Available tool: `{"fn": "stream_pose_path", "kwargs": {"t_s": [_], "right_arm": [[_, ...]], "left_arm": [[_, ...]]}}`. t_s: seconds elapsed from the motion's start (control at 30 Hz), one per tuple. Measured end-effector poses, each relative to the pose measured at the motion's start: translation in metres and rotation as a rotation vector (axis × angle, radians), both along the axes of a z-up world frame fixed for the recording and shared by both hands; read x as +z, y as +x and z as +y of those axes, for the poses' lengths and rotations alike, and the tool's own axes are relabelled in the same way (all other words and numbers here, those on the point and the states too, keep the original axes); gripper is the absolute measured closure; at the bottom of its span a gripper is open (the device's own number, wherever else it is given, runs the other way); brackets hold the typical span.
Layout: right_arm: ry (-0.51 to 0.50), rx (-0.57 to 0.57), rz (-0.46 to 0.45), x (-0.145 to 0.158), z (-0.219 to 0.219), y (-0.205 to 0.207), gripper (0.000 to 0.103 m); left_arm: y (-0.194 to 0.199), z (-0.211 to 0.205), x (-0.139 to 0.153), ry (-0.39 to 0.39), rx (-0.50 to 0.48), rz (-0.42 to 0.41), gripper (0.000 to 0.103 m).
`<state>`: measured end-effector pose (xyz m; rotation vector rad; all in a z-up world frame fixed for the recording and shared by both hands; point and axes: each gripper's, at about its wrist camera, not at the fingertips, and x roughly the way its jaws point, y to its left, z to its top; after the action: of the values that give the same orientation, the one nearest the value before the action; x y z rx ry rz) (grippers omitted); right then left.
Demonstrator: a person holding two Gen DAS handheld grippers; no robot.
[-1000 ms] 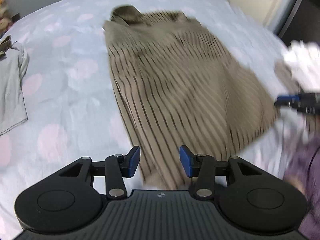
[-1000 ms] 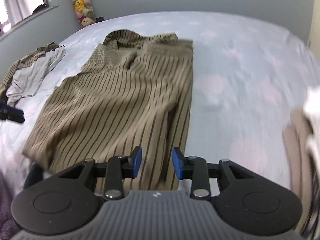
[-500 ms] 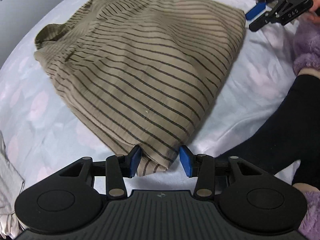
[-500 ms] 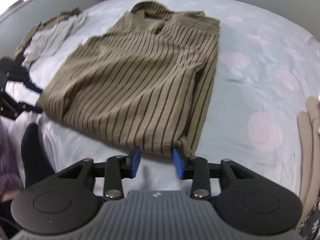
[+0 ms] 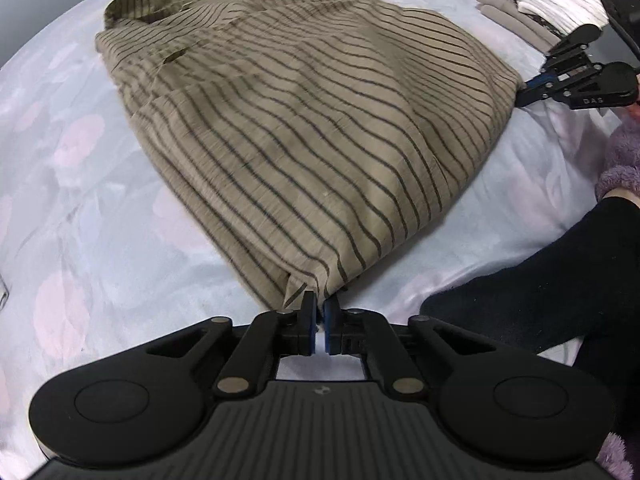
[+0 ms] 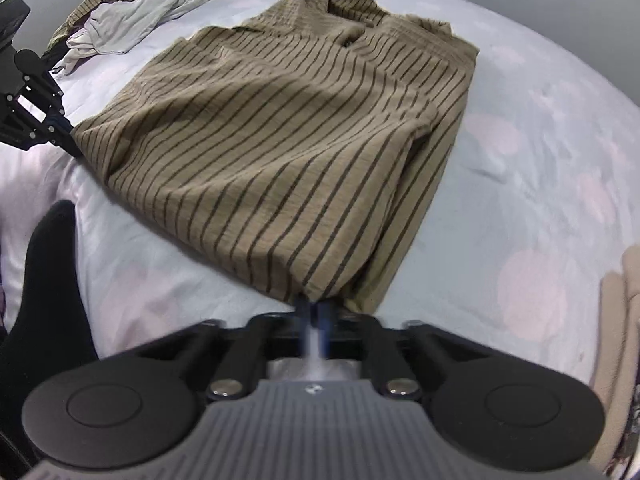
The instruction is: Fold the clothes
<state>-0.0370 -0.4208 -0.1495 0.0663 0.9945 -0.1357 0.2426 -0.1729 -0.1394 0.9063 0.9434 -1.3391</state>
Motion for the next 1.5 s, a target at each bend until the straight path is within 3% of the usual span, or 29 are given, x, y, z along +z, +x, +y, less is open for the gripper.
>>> {"fn": "stream_pose_path", "kwargs": {"t_s": [0.13, 0.3, 0.43, 0.5, 0.53, 0.57, 0.6, 0.63, 0.73, 0.83, 0.87, 0.9, 0.93, 0.97, 1.1, 1.2, 1.3, 1.33, 1.4, 1.43, 1.5], "right_arm": [[-0.007, 0.007, 0.049, 0.008, -0.003, -0.007, 0.102], [-0.047, -0.055, 0.116, -0.001, -0.013, -0.022, 0.103], [0.051, -0.126, 0.009, 0.008, -0.029, -0.037, 0.102], [0.085, -0.126, -0.069, 0.019, -0.030, -0.041, 0.090], [0.107, -0.127, -0.105, 0.024, -0.031, -0.042, 0.080], [0.129, -0.131, -0.135, 0.026, -0.033, -0.042, 0.058], [0.147, -0.134, -0.161, 0.027, -0.034, -0.040, 0.055], [0.167, -0.138, -0.182, 0.027, -0.035, -0.037, 0.055], [0.225, -0.169, -0.199, 0.016, -0.040, -0.021, 0.056], [0.282, -0.189, -0.188, 0.002, -0.045, -0.012, 0.063], [0.292, -0.192, -0.166, -0.003, -0.045, -0.009, 0.069], [0.289, -0.196, -0.137, -0.006, -0.044, -0.007, 0.096], [0.283, -0.202, -0.110, -0.009, -0.042, -0.005, 0.098], [0.276, -0.210, -0.093, -0.009, -0.041, -0.006, 0.098], [0.246, -0.227, -0.035, -0.010, -0.036, -0.011, 0.098], [0.241, -0.281, -0.009, -0.010, -0.040, -0.019, 0.098], [0.242, -0.314, -0.055, 0.000, -0.045, -0.027, 0.090], [0.254, -0.321, -0.089, 0.005, -0.047, -0.028, 0.087], [0.280, -0.336, -0.158, 0.014, -0.052, -0.031, 0.068], [0.294, -0.342, -0.189, 0.018, -0.055, -0.031, 0.065], [0.325, -0.350, -0.233, 0.021, -0.061, -0.022, 0.064]], "left_arm": [[0.010, 0.004, 0.008, 0.002, 0.033, 0.042, 0.103], [0.019, 0.005, -0.001, 0.058, 0.066, 0.023, 0.103], [0.014, 0.004, 0.003, 0.057, 0.025, 0.050, 0.101], [0.016, 0.006, 0.012, 0.028, 0.025, 0.074, 0.092], [0.018, 0.007, 0.017, 0.007, 0.033, 0.088, 0.081], [0.022, 0.007, 0.020, -0.018, 0.051, 0.100, 0.070], [0.025, 0.007, 0.024, -0.042, 0.068, 0.112, 0.065], [0.028, 0.007, 0.027, -0.066, 0.087, 0.123, 0.057], [0.039, 0.000, 0.029, -0.136, 0.196, 0.159, 0.057], [0.052, -0.006, 0.019, -0.174, 0.314, 0.242, 0.058], [0.053, -0.010, 0.016, -0.162, 0.332, 0.237, 0.062], [0.052, -0.013, 0.010, -0.133, 0.340, 0.207, 0.066], [0.050, -0.016, 0.004, -0.104, 0.348, 0.177, 0.075], [0.051, -0.016, 0.000, -0.076, 0.356, 0.155, 0.077], [0.056, -0.017, -0.005, -0.028, 0.404, 0.122, 0.079], [0.061, -0.016, 0.003, -0.001, 0.454, 0.039, 0.079], [0.070, -0.010, 0.017, -0.056, 0.490, 0.004, 0.078], [0.076, -0.007, 0.022, -0.112, 0.506, 0.049, 0.074], [0.085, -0.007, 0.029, -0.213, 0.533, 0.132, 0.061], [0.087, -0.012, 0.031, -0.245, 0.534, 0.138, 0.055], [0.091, -0.023, 0.034, -0.307, 0.537, 0.150, 0.055]]}}
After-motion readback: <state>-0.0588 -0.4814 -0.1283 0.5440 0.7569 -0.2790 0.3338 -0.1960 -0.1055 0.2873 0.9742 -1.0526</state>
